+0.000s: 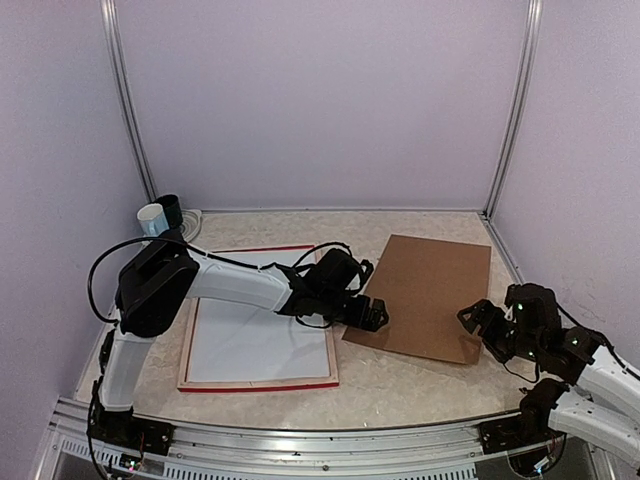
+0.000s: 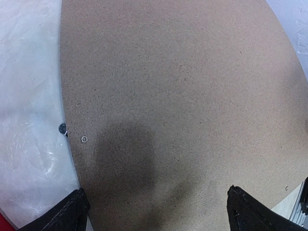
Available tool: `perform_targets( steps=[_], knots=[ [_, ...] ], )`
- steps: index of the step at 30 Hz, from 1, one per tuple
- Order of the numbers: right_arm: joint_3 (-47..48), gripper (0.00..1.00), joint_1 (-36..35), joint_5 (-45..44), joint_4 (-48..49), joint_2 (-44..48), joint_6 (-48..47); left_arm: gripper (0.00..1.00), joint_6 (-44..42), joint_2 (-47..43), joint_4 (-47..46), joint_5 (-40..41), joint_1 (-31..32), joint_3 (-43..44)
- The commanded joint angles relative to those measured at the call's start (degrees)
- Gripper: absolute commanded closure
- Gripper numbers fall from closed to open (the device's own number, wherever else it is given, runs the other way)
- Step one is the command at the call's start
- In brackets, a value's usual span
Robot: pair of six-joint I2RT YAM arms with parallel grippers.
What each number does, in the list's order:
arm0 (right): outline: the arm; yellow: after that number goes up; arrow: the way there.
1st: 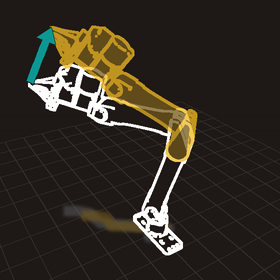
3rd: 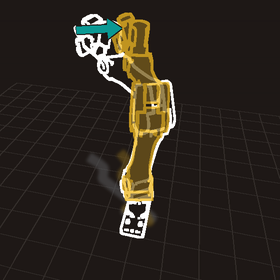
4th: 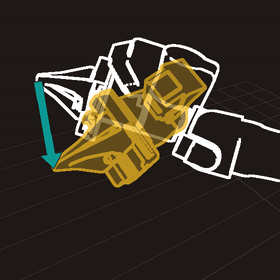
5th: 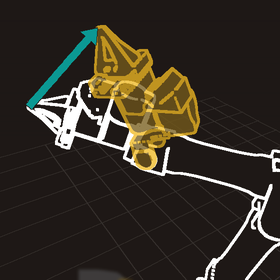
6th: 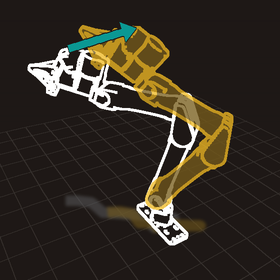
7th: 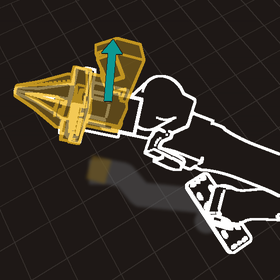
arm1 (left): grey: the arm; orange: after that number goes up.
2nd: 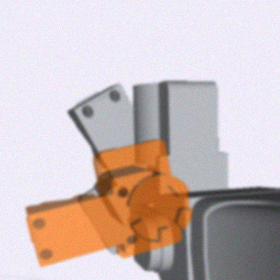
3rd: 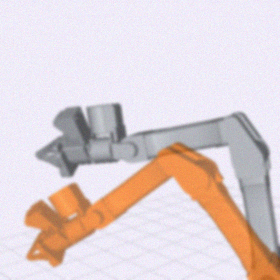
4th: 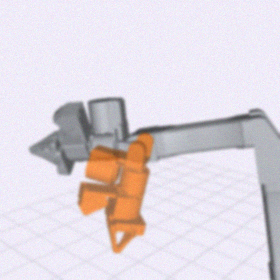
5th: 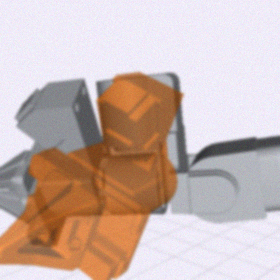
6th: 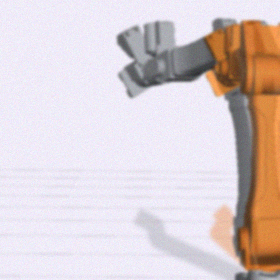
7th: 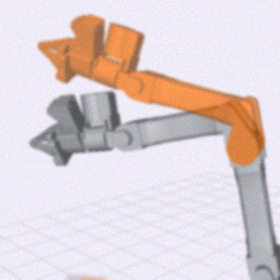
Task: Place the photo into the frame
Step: Pick up the backboard from the center of the board.
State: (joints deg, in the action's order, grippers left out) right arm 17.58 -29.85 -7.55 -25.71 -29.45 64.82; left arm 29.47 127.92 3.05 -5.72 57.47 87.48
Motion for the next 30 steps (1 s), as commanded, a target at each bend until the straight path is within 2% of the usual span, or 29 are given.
perform_targets(
  steps=[1,12,19,25,30],
  knots=[
    [0.4,0.05,-0.4,11.7,15.3,-2.2,-3.9,0.01,0.6,3.6,2.4,-5.5,1.5,-0.5],
    [3.1,0.04,-0.4,14.7,23.1,0.6,-7.0,0.01,1.3,0.8,1.4,-6.6,1.2,-2.3],
    [3.8,0.04,-0.4,18.6,29.5,-1.9,-8.5,0.01,2.2,-0.9,-0.1,-7.8,0.3,-4.3],
    [5.2,0.04,-0.4,18.3,29.4,-5.8,-7.8,0.01,2.4,-2.5,-0.2,-8.2,-0.1,-4.8],
    [8.5,0.07,-0.4,15.7,23.2,-9.6,-6.7,0.01,2.7,-4.3,-0.8,-8.3,-0.7,-6.1]
  ],
)
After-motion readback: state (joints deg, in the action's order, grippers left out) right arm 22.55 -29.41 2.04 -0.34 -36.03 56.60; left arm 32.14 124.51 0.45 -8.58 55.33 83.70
